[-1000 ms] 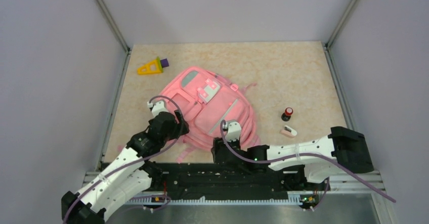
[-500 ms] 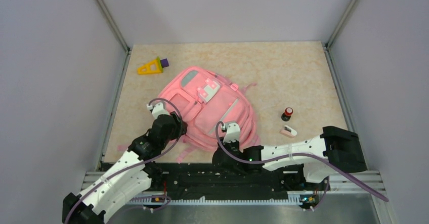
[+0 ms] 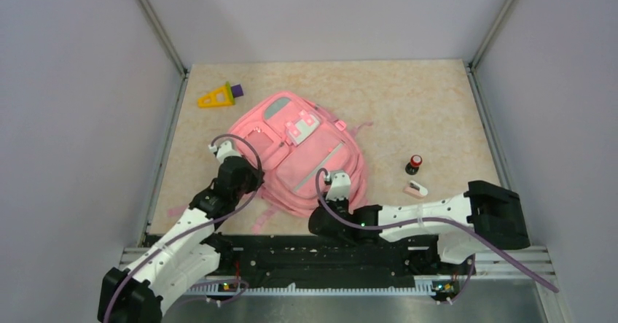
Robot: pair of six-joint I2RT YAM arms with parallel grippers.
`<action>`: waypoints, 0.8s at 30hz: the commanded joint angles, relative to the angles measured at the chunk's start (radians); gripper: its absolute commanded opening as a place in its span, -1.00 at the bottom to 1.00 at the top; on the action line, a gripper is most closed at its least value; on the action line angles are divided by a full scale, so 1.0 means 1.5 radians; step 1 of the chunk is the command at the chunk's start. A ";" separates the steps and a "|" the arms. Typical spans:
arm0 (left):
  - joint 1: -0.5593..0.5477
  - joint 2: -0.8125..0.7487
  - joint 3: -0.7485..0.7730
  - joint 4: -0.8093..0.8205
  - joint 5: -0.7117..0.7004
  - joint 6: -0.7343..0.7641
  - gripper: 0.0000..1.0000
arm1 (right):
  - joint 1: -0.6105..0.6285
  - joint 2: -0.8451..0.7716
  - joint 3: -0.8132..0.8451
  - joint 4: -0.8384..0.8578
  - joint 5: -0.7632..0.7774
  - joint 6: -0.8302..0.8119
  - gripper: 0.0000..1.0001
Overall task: Pack the student bag
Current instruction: Zip the student bag at the center of the board.
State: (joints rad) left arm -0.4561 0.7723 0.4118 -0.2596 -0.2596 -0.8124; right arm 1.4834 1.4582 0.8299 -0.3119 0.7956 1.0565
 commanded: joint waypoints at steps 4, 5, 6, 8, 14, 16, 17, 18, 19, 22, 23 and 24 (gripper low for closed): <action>0.075 0.042 0.034 0.042 -0.034 0.098 -1.00 | -0.069 -0.069 -0.037 -0.058 -0.008 -0.087 -1.00; 0.080 0.046 0.037 0.047 -0.028 0.108 -1.00 | -0.076 -0.073 -0.035 -0.058 -0.003 -0.106 -1.00; 0.083 0.052 0.041 0.050 -0.024 0.116 -1.00 | -0.085 -0.076 -0.034 -0.057 -0.002 -0.132 -1.00; 0.087 0.065 0.051 0.054 -0.019 0.136 -1.00 | -0.107 -0.078 -0.035 -0.039 -0.005 -0.198 -1.00; 0.091 0.094 0.078 0.077 -0.016 0.199 -1.00 | -0.202 -0.080 -0.044 0.044 -0.034 -0.356 -1.00; 0.092 0.105 0.087 0.080 -0.021 0.211 -1.00 | -0.226 -0.079 -0.048 0.069 -0.035 -0.396 -1.00; 0.094 0.111 0.091 0.081 -0.024 0.215 -1.00 | -0.238 -0.078 -0.051 0.082 -0.035 -0.415 -1.00; 0.095 0.119 0.096 0.082 -0.027 0.219 -1.00 | -0.252 -0.077 -0.053 0.094 -0.035 -0.430 -1.00; 0.096 0.125 0.099 0.086 -0.028 0.224 -1.00 | -0.264 -0.075 -0.056 0.107 -0.037 -0.446 -1.00; 0.098 0.146 0.108 0.097 -0.033 0.236 -1.00 | -0.313 -0.070 -0.071 0.168 -0.060 -0.489 -1.00; 0.098 0.153 0.112 0.099 -0.034 0.240 -1.00 | -0.329 -0.067 -0.078 0.190 -0.068 -0.502 -1.00; 0.099 0.159 0.114 0.102 -0.035 0.243 -1.00 | -0.344 -0.063 -0.081 0.226 -0.077 -0.517 -1.00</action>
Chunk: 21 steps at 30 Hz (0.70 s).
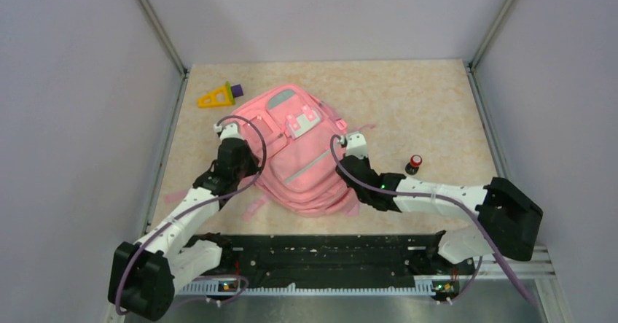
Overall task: Pack the student bag
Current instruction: Zip the student bag at the center of the board.
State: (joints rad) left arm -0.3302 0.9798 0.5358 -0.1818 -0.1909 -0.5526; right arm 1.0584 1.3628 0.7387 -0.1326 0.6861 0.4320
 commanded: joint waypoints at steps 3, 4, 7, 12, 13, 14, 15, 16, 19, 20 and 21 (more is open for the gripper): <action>0.016 0.038 0.042 0.058 -0.083 0.086 -1.00 | -0.096 0.016 -0.023 0.172 -0.018 -0.143 -1.00; 0.016 0.045 0.046 0.059 -0.083 0.097 -1.00 | -0.108 0.022 -0.024 0.190 -0.022 -0.154 -1.00; 0.016 0.061 0.077 0.035 -0.067 0.138 -1.00 | -0.142 0.023 0.004 0.174 -0.081 -0.156 -1.00; 0.008 0.042 0.142 -0.058 -0.065 0.153 -0.03 | -0.144 -0.040 0.041 0.056 -0.208 -0.135 -0.78; 0.005 0.030 0.145 -0.065 -0.066 0.152 0.26 | -0.143 -0.056 0.044 0.029 -0.241 -0.130 -0.59; 0.001 0.015 0.147 -0.069 -0.066 0.148 0.47 | -0.143 -0.072 0.044 0.006 -0.272 -0.124 -0.40; -0.004 0.000 0.147 -0.070 -0.066 0.144 0.63 | -0.140 -0.093 0.039 -0.009 -0.296 -0.116 -0.21; -0.015 -0.014 0.147 -0.071 -0.064 0.140 0.70 | -0.135 -0.111 0.029 -0.017 -0.323 -0.116 -0.04; -0.049 -0.043 0.155 -0.076 -0.076 0.137 0.77 | -0.095 -0.154 0.005 -0.033 -0.353 -0.111 0.27; -0.064 -0.048 0.160 -0.081 -0.087 0.137 0.77 | -0.076 -0.158 0.005 -0.042 -0.349 -0.108 0.29; -0.077 -0.050 0.165 -0.087 -0.097 0.137 0.78 | -0.059 -0.157 0.008 -0.050 -0.334 -0.106 0.31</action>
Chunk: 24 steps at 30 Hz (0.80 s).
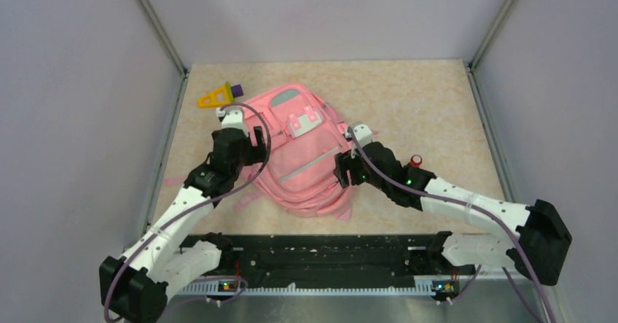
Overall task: Pack the student bag
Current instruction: Zip the student bag at the center of the board.
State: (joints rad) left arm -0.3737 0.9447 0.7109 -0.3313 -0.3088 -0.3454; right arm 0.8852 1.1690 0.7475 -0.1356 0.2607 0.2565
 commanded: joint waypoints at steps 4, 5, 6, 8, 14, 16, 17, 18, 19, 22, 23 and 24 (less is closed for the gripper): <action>-0.103 -0.032 0.063 0.004 -0.042 -0.012 0.78 | 0.114 0.024 0.029 -0.073 0.006 0.017 0.32; -0.116 -0.033 0.064 0.006 -0.044 -0.013 0.78 | 0.123 0.038 0.036 -0.075 0.016 0.018 0.32; -0.128 -0.033 0.064 0.009 -0.040 -0.013 0.78 | 0.133 0.051 0.045 -0.078 0.028 0.017 0.32; -0.145 -0.034 0.059 0.020 -0.021 -0.008 0.78 | 0.148 0.075 0.059 -0.084 0.051 0.017 0.32; -0.183 -0.028 0.032 0.047 -0.005 -0.001 0.78 | 0.159 0.129 0.066 -0.060 0.079 -0.006 0.32; -0.185 -0.027 0.026 0.051 -0.004 -0.006 0.78 | 0.160 0.152 0.072 -0.058 0.090 -0.013 0.32; -0.187 -0.028 0.023 0.054 -0.003 -0.008 0.78 | 0.161 0.162 0.074 -0.054 0.095 -0.018 0.32; -0.187 -0.028 0.021 0.058 -0.002 -0.007 0.78 | 0.163 0.173 0.076 -0.053 0.101 -0.022 0.32; -0.188 -0.028 0.019 0.060 -0.003 -0.007 0.78 | 0.166 0.185 0.081 -0.053 0.108 -0.025 0.32; -0.189 -0.029 0.016 0.065 -0.003 -0.003 0.78 | 0.175 0.214 0.092 -0.047 0.134 -0.035 0.31; -0.189 -0.029 0.014 0.067 -0.001 0.000 0.78 | 0.176 0.222 0.095 -0.044 0.140 -0.036 0.30; -0.189 -0.030 0.013 0.071 0.003 0.004 0.78 | 0.177 0.232 0.097 -0.042 0.147 -0.037 0.28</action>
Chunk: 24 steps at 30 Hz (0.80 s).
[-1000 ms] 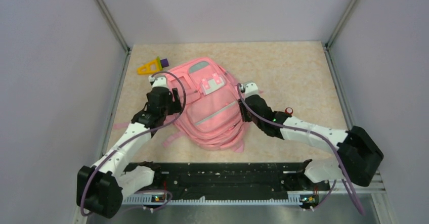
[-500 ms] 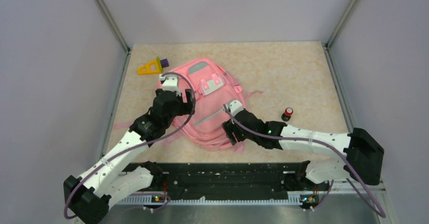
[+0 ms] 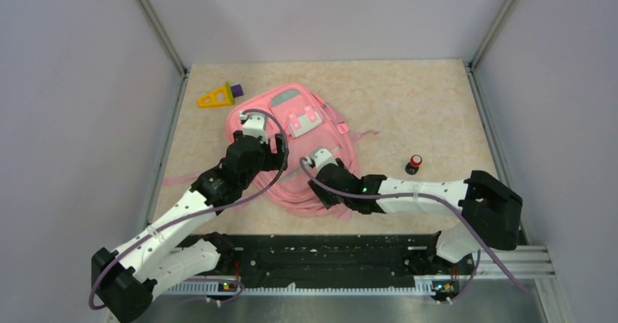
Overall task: Pack the student bag
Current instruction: Zip the student bag at the center of the board.
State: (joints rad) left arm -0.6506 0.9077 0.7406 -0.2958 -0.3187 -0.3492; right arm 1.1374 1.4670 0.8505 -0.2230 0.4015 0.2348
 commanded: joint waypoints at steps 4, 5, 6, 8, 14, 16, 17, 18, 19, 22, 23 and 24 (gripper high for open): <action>-0.012 -0.010 -0.014 0.052 0.016 0.019 0.78 | 0.009 0.054 0.037 0.015 0.113 -0.004 0.19; -0.013 -0.011 -0.018 0.053 0.015 0.022 0.78 | 0.009 0.056 0.041 0.015 0.127 -0.002 0.19; -0.015 -0.012 -0.020 0.054 0.015 0.023 0.78 | 0.010 0.057 0.043 0.017 0.138 -0.002 0.18; -0.018 -0.014 -0.024 0.056 0.014 0.023 0.78 | 0.010 0.059 0.041 0.030 0.163 -0.007 0.13; -0.036 -0.019 -0.033 0.071 0.039 0.055 0.77 | 0.010 0.066 0.035 0.030 0.254 0.020 -0.48; -0.058 -0.019 -0.035 0.075 0.045 0.081 0.77 | 0.010 0.054 0.034 0.016 0.281 0.035 -0.70; -0.070 -0.016 -0.036 0.078 0.050 0.100 0.76 | 0.009 0.044 0.030 0.015 0.290 0.043 -0.79; -0.085 -0.012 -0.035 0.081 0.053 0.113 0.76 | 0.008 0.031 0.021 0.021 0.291 0.046 -0.86; -0.099 -0.007 -0.035 0.088 0.055 0.127 0.75 | 0.005 0.019 0.014 0.029 0.285 0.049 -0.91; -0.141 0.024 -0.038 0.115 0.051 0.159 0.74 | -0.017 -0.020 -0.012 0.054 0.236 0.061 -1.00; -0.155 0.037 -0.039 0.125 0.044 0.169 0.74 | -0.026 -0.031 -0.020 0.060 0.221 0.065 -1.00; -0.168 0.052 -0.041 0.135 0.036 0.177 0.74 | -0.035 -0.041 -0.027 0.067 0.207 0.069 -1.00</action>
State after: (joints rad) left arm -0.8398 0.9230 0.6952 -0.2005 -0.2577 -0.1787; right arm 1.1381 1.4944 0.8425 -0.1944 0.7376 0.3008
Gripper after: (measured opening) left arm 0.873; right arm 0.019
